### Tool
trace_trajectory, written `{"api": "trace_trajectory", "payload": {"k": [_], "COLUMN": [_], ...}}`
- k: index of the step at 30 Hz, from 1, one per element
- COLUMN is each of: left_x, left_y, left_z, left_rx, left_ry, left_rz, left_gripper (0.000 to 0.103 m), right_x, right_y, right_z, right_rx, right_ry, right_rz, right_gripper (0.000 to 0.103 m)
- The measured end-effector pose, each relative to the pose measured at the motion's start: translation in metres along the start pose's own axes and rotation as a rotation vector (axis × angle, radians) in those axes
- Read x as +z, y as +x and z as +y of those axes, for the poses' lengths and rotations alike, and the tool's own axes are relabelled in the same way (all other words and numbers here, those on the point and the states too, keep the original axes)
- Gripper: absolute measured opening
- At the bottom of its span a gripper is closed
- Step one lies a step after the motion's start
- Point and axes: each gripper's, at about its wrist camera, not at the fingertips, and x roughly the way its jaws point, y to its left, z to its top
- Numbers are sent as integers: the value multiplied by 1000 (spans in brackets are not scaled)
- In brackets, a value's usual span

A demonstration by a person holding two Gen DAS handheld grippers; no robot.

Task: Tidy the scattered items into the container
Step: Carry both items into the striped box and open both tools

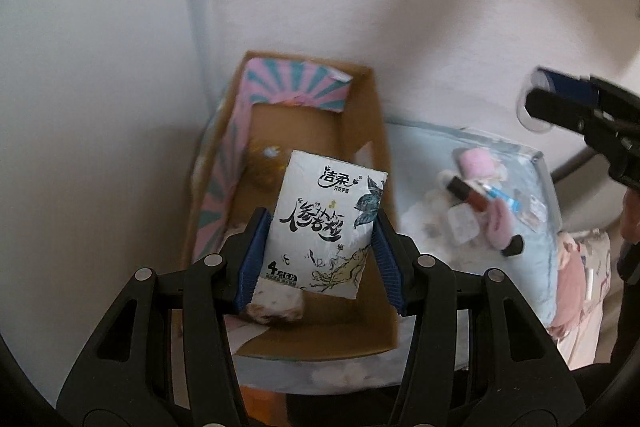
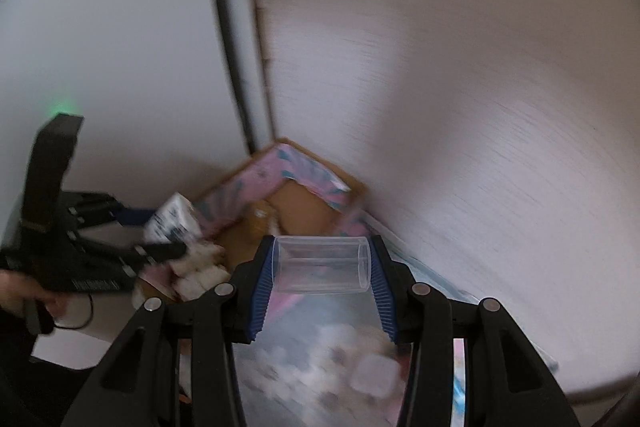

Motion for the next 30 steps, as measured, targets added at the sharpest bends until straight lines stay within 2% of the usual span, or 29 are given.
{"api": "trace_trajectory", "payload": {"k": [3, 11, 23, 30], "left_x": [-7, -24, -35, -33], "left_y": [8, 25, 43, 46], "left_z": [10, 28, 45, 44], "left_rx": [6, 1, -29, -63], "left_ry": [-17, -44, -77, -56], "left_rz": [17, 67, 115, 126], "left_gripper": [47, 47, 47, 49], "right_x": [14, 25, 16, 17], "right_y": [28, 93, 130, 138], "right_z": [17, 37, 46, 50], "right_rx": [27, 96, 113, 126], "right_ry": [-16, 7, 9, 11], "right_rz": [31, 147, 236, 266], "right_gripper": [41, 41, 41, 43]}}
